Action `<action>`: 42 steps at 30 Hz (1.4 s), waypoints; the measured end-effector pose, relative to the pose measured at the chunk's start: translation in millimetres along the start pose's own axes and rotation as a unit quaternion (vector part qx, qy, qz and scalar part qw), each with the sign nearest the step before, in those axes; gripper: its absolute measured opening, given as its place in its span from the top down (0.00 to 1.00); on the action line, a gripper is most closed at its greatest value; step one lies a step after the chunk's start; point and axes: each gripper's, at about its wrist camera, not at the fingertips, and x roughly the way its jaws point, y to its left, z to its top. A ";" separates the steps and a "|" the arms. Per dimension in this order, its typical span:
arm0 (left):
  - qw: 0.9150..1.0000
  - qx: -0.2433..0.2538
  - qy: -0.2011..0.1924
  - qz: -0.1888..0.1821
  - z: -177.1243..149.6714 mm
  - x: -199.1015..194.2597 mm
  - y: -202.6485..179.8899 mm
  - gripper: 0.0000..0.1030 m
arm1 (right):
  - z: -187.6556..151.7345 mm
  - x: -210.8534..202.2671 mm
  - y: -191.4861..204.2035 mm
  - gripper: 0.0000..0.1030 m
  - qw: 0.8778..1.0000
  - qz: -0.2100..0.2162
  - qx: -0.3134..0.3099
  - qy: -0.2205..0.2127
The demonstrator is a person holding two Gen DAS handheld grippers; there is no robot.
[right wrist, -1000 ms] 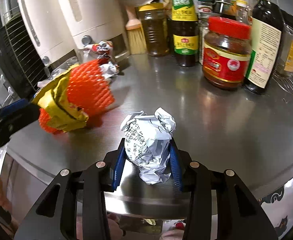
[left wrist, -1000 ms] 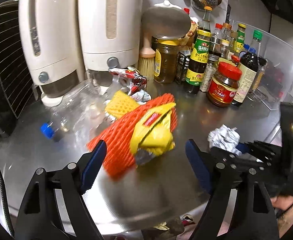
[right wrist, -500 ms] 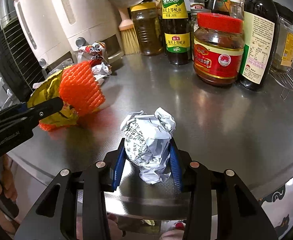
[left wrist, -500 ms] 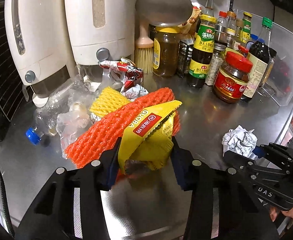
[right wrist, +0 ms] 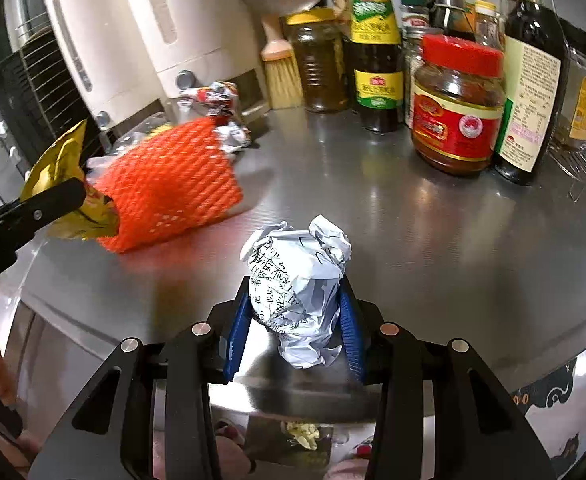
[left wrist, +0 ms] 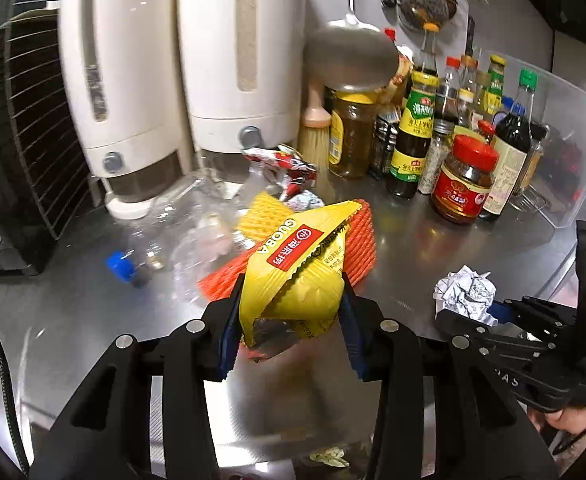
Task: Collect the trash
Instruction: 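Grasp the yellow snack wrapper with the left tool while the right tool holds the foil ball, then carry the yellow wrapper and foil ball down over the bin with both tools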
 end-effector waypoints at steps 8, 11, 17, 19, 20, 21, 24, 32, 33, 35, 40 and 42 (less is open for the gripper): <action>1.000 -0.016 -0.010 0.017 -31.1 -41.1 29.1 0.60 | -7.8 -12.3 34.8 0.59 1.000 0.017 -0.025 -0.003; 1.000 -0.021 -0.014 0.016 -45.4 -54.9 36.7 0.60 | -12.4 -14.8 44.2 0.60 0.999 0.017 -0.030 0.000; 0.999 -0.038 -0.008 0.004 -84.2 -80.2 47.0 0.60 | -37.9 -32.9 59.4 0.60 0.999 0.030 -0.034 -0.002; 0.999 -0.047 0.002 0.000 -99.1 -82.2 51.4 0.60 | -52.5 -39.1 65.4 0.60 0.999 0.035 -0.040 0.001; 0.999 -0.050 0.007 -0.002 -105.4 -82.3 53.1 0.60 | -59.7 -41.2 67.1 0.60 0.998 0.037 -0.042 0.003; 0.998 -0.056 0.015 -0.005 -116.2 -81.7 56.1 0.60 | -68.5 -43.2 68.3 0.60 0.998 0.040 -0.044 0.006; 0.997 -0.065 0.041 -0.011 -141.9 -74.4 59.8 0.60 | -92.4 -42.9 68.7 0.60 0.998 0.045 -0.042 0.019; 0.991 -0.065 0.113 -0.019 -206.2 -36.7 50.7 0.60 | -149.6 -8.3 57.8 0.60 0.996 0.041 -0.020 0.076; 0.990 -0.065 0.121 -0.019 -214.0 -31.1 49.4 0.60 | -154.6 -2.3 55.5 0.60 0.996 0.037 -0.017 0.082; 0.988 -0.065 0.139 -0.020 -229.1 -18.0 46.4 0.60 | -166.6 12.3 48.6 0.60 0.995 0.035 -0.006 0.096; 0.982 -0.068 0.177 -0.027 -265.6 18.6 35.3 0.61 | -192.7 54.1 33.3 0.60 0.991 0.027 0.009 0.131; 0.979 -0.069 0.191 -0.031 -279.8 35.7 30.8 0.61 | -204.0 72.8 26.4 0.60 0.989 0.022 0.014 0.147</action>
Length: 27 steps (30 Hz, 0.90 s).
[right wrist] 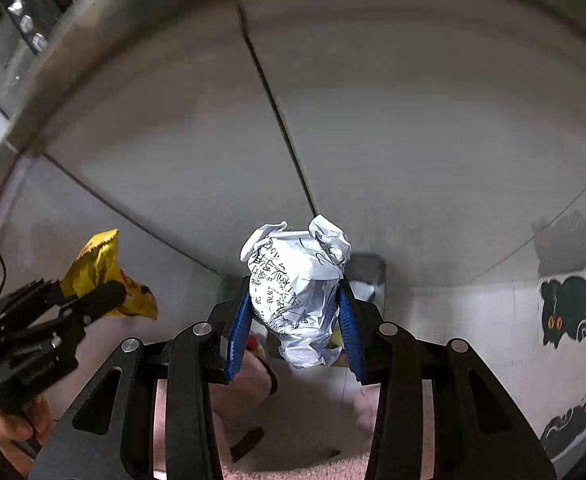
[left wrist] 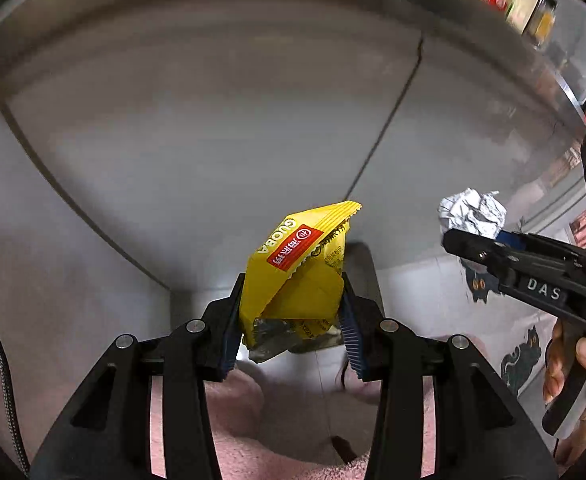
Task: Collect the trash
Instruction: 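Carry the yellow wrapper and foil ball down over the bin with both tools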
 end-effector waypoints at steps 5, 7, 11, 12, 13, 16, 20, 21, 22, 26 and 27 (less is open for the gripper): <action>0.999 -0.002 0.037 -0.007 -16.0 55.9 -4.0 0.61 | -11.6 45.6 -22.0 0.60 0.999 -0.003 0.021 0.035; 0.999 0.003 0.052 -0.012 -22.9 81.2 -8.9 0.61 | -14.5 63.8 -31.9 0.60 0.998 -0.005 0.031 0.049; 0.997 0.007 0.078 -0.019 -30.7 115.8 -14.7 0.61 | -20.8 97.0 -48.4 0.60 0.996 -0.001 0.045 0.077; 0.996 0.010 0.084 -0.019 -31.3 123.6 -16.1 0.61 | -22.1 105.8 -51.2 0.60 0.995 -0.002 0.046 0.085; 0.996 0.012 0.090 -0.019 -31.2 130.7 -17.8 0.61 | -22.7 111.9 -53.3 0.60 0.995 -0.003 0.047 0.090; 0.994 0.011 0.105 -0.020 -32.0 149.2 -15.8 0.61 | -21.5 126.0 -58.1 0.59 0.993 -0.006 0.052 0.102; 0.992 0.009 0.125 -0.019 -32.0 173.7 -14.6 0.61 | -16.9 145.6 -62.4 0.58 0.991 -0.011 0.054 0.119; 0.992 0.008 0.128 -0.019 -31.9 179.0 -15.3 0.61 | -16.3 148.7 -62.8 0.58 0.991 -0.012 0.054 0.123; 0.991 0.008 0.131 -0.018 -33.9 181.7 -10.5 0.61 | -15.0 153.2 -63.5 0.58 0.990 -0.011 0.054 0.126; 0.990 0.006 0.142 -0.016 -31.6 201.7 -13.1 0.61 | -10.8 161.2 -60.7 0.57 0.989 -0.010 0.058 0.134; 0.989 0.004 0.144 -0.016 -32.1 204.9 -13.9 0.60 | -9.8 163.7 -62.1 0.57 0.989 -0.010 0.061 0.135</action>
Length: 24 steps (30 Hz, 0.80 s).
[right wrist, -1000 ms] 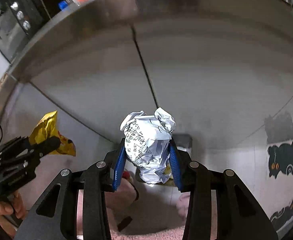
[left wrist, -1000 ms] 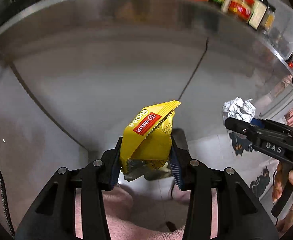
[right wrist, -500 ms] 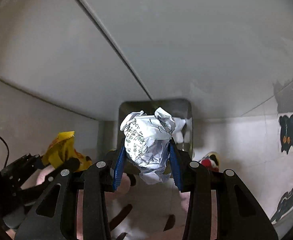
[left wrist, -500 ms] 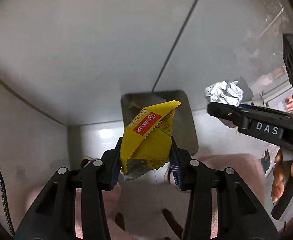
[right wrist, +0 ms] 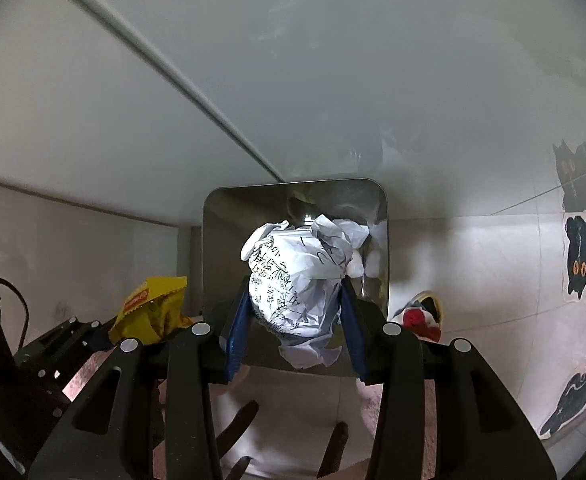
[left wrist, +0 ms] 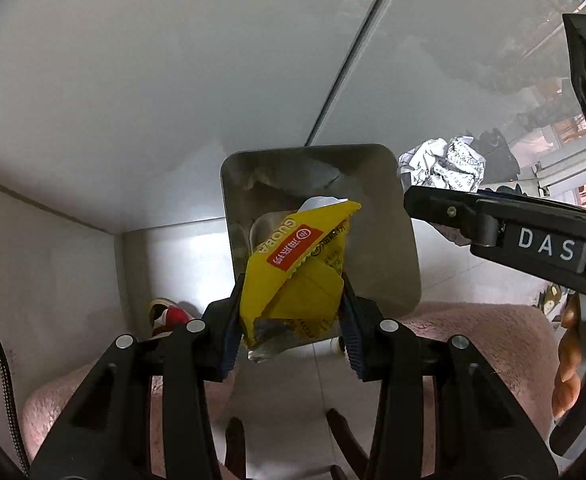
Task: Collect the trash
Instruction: 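Carry the yellow wrapper and foil ball down over the bin with both tools, then open both tools to drop the wrapper and foil ball into the bin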
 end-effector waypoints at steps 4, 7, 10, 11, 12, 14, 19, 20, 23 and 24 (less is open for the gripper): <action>1.000 -0.003 0.002 -0.003 4.0 5.5 -1.4 0.57 | 2.9 1.2 -3.0 0.52 1.000 0.004 0.008 -0.001; 1.000 -0.002 -0.001 -0.001 6.9 4.5 -1.3 0.48 | 5.6 -1.6 -5.2 0.40 1.000 0.006 0.012 -0.006; 1.000 -0.002 -0.007 0.002 7.6 -5.5 0.3 0.42 | 4.9 -9.2 -4.5 0.38 1.000 0.006 0.014 -0.013; 1.000 -0.004 -0.011 0.002 6.8 -14.9 0.7 0.39 | 5.2 -12.8 -3.6 0.37 1.000 0.006 0.015 -0.016; 1.000 -0.006 -0.015 0.001 6.4 -19.9 1.1 0.36 | 5.6 -16.8 -4.4 0.34 1.000 0.007 0.016 -0.020; 1.000 -0.009 -0.027 0.004 6.1 -34.5 4.5 0.32 | 5.8 -31.2 -0.2 0.29 0.999 0.009 0.012 -0.034; 0.996 0.000 -0.084 0.031 9.4 -99.4 12.1 0.22 | 6.0 -90.0 21.3 0.25 0.996 0.017 -0.020 -0.083; 0.995 0.003 -0.097 0.037 10.4 -114.9 12.7 0.20 | 5.8 -102.6 27.3 0.22 0.995 0.018 -0.028 -0.095; 0.989 0.008 -0.131 0.062 11.9 -156.5 14.8 0.18 | 2.9 -145.9 49.6 0.15 0.989 0.027 -0.044 -0.136; 0.988 0.006 -0.138 0.068 12.0 -167.6 16.6 0.18 | 2.1 -156.5 56.1 0.15 0.988 0.030 -0.050 -0.145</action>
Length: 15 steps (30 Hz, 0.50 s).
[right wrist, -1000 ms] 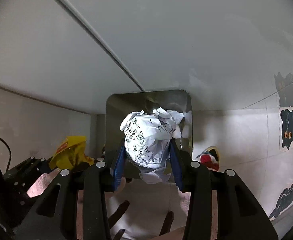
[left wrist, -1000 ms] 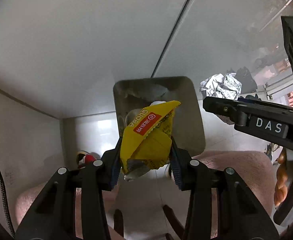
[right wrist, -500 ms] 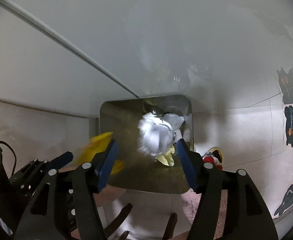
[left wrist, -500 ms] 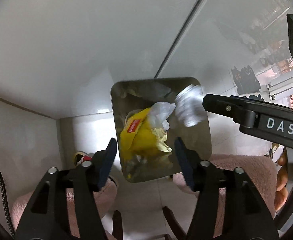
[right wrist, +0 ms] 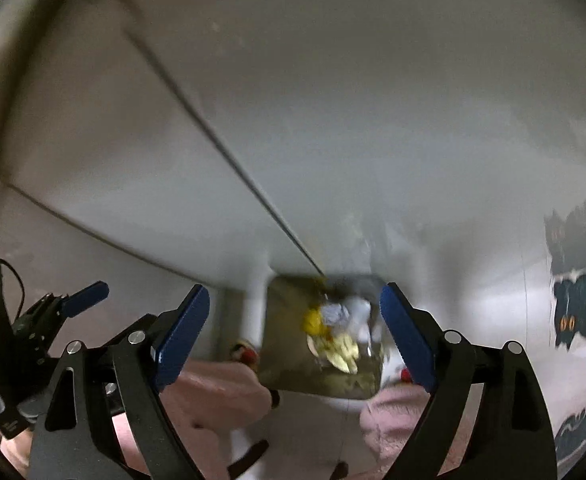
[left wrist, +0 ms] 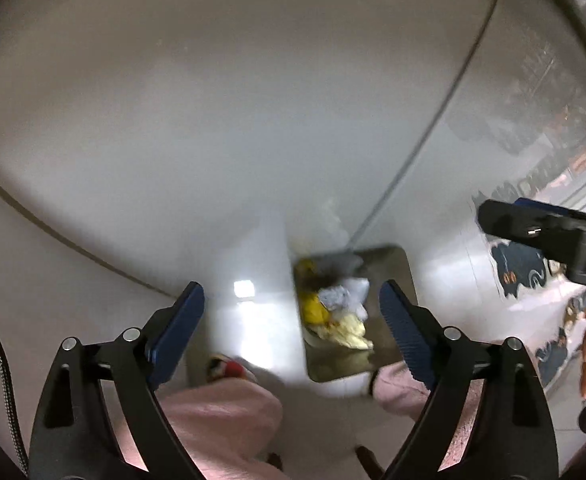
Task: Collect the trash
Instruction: 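Open both tools to drop the wrapper and foil ball into the bin, then move both tools back to the counter toward the orange foam net and plastic bottle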
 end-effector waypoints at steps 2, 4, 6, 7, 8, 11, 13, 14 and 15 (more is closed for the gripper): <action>1.000 -0.010 -0.014 0.009 7.2 -25.9 8.2 0.16 | 9.8 -28.1 17.8 0.15 0.999 0.010 -0.015 -0.026; 0.999 -0.015 -0.026 0.013 14.7 -47.3 14.1 0.16 | 17.5 -50.4 28.0 0.15 0.998 0.019 -0.029 -0.046; 0.999 -0.018 -0.042 0.018 21.4 -69.6 17.4 0.13 | 26.6 -71.0 39.8 0.14 0.997 0.028 -0.042 -0.064; 0.998 -0.019 -0.052 0.021 24.0 -80.9 19.4 0.13 | 30.9 -83.3 46.8 0.12 0.995 0.033 -0.051 -0.075; 0.998 -0.020 -0.062 0.024 27.1 -90.7 21.6 0.11 | 34.6 -93.4 51.5 0.09 0.994 0.036 -0.060 -0.085; 0.995 -0.025 -0.096 0.031 38.7 -126.0 29.5 0.09 | 52.6 -121.7 66.4 0.06 0.989 0.041 -0.079 -0.117; 0.993 -0.029 -0.112 0.034 48.1 -141.9 33.7 0.08 | 64.9 -129.8 69.6 0.02 0.988 0.042 -0.082 -0.127; 0.992 -0.030 -0.117 0.034 53.7 -147.3 34.2 0.08 | 70.2 -131.2 70.6 0.02 0.990 0.054 -0.071 -0.114; 0.991 -0.032 -0.126 0.033 58.9 -154.2 36.1 0.08 | 74.1 -132.2 70.3 0.02 0.991 0.063 -0.058 -0.104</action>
